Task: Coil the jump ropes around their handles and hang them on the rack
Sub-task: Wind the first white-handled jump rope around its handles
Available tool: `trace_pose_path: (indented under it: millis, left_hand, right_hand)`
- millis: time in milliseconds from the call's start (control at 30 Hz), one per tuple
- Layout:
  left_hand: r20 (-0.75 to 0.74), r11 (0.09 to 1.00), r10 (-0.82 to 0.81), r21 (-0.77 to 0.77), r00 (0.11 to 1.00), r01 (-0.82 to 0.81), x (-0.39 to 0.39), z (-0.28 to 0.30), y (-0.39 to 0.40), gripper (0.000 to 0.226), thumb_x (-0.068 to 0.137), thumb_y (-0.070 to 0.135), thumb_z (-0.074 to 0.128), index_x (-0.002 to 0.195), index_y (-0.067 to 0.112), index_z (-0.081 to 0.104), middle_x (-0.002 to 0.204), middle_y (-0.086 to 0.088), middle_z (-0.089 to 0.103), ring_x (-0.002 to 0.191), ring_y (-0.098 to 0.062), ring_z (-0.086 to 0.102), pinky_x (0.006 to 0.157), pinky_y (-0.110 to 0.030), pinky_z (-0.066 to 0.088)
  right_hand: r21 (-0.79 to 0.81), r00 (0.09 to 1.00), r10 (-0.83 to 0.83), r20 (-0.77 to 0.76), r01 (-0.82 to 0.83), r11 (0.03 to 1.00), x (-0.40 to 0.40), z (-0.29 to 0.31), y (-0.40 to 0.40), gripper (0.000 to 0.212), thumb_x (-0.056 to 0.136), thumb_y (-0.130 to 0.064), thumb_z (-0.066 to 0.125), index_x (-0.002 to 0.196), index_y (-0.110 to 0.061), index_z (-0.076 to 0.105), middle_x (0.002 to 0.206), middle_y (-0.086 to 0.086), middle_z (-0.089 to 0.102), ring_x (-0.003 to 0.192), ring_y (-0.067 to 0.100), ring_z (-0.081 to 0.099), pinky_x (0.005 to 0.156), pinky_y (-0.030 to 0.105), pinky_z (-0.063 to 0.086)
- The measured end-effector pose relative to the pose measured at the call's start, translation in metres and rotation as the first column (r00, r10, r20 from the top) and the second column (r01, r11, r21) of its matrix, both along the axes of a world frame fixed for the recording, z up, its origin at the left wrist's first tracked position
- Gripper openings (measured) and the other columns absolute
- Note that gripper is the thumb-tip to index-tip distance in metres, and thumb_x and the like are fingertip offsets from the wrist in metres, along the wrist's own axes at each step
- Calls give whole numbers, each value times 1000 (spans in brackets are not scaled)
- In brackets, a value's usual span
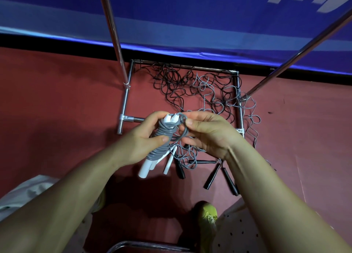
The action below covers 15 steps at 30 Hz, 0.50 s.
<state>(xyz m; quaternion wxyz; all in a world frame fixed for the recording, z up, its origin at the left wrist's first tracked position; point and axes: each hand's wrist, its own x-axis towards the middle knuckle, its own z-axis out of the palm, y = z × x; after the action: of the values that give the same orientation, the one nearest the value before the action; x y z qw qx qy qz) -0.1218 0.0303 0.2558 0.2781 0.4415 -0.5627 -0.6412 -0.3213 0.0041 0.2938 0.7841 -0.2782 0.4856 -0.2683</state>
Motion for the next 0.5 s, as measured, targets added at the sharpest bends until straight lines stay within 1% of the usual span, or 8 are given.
trace_pose_path:
  millis: [33,100,167,233,300,367,433,500]
  left_hand:
    - [-12,1000,4,11,1000,-4,0,0,-1,48,74,35,59,120,33,47,111,20,63,111,-5,54,106,-38,39]
    - [-17,1000,4,24,1000,-4,-1,-1,-2,49,74,35,59,120,30,46,110,21,63,110,-2,54,105,-32,41]
    - [-11,1000,-5,29,1000,6,-1,-1,-2,45,78,27,60,120,30,45,111,17,62,109,1,53,103,-27,40]
    - [0,999,-16,28,1000,16,-1,-2,-2,43,81,19,57,120,30,45,115,13,59,110,1,52,103,-25,38]
    - [20,999,-38,15,999,37,0,-4,0,46,79,27,59,122,33,44,119,12,57,112,-1,51,104,-25,37]
    - [38,998,-64,8,997,64,1,-5,2,49,76,32,59,122,35,43,118,19,56,112,-1,50,103,-24,37]
    - [37,997,-75,7,996,75,1,-5,3,50,75,28,61,121,37,44,114,28,56,111,1,50,101,-23,37]
    - [26,997,-81,2,996,81,2,-5,4,53,74,28,61,123,39,45,116,28,55,116,-1,49,104,-25,36]
  right_hand:
    - [1,1000,-15,3,15,1000,0,0,0,15,89,-6,56,97,-13,67,73,2,71,66,11,68,61,22,57]
    - [-3,1000,-30,7,30,1000,1,-1,0,15,89,-6,55,95,-13,67,71,1,71,65,10,68,61,21,57]
    - [-5,1000,-20,0,20,1000,0,-1,1,15,89,-6,55,96,-12,67,72,1,71,65,10,68,61,21,58]
    - [4,1000,-4,-24,4,1000,-1,-1,1,15,89,-5,56,98,-10,67,73,2,70,65,11,67,61,21,58]
    - [16,998,29,-63,-28,999,-1,-2,1,14,88,-4,58,99,-7,67,74,4,70,65,12,66,62,22,57]
    - [27,992,83,-91,-81,996,-1,-2,2,13,87,-3,59,97,-7,67,73,4,70,64,10,66,63,22,57]
    - [40,987,126,-97,-122,992,-2,-1,2,12,88,-3,58,95,-8,67,70,3,70,62,9,67,63,22,57]
    - [44,983,159,-92,-155,987,-3,0,2,13,89,-3,57,94,-9,67,69,2,70,62,8,67,62,22,57]
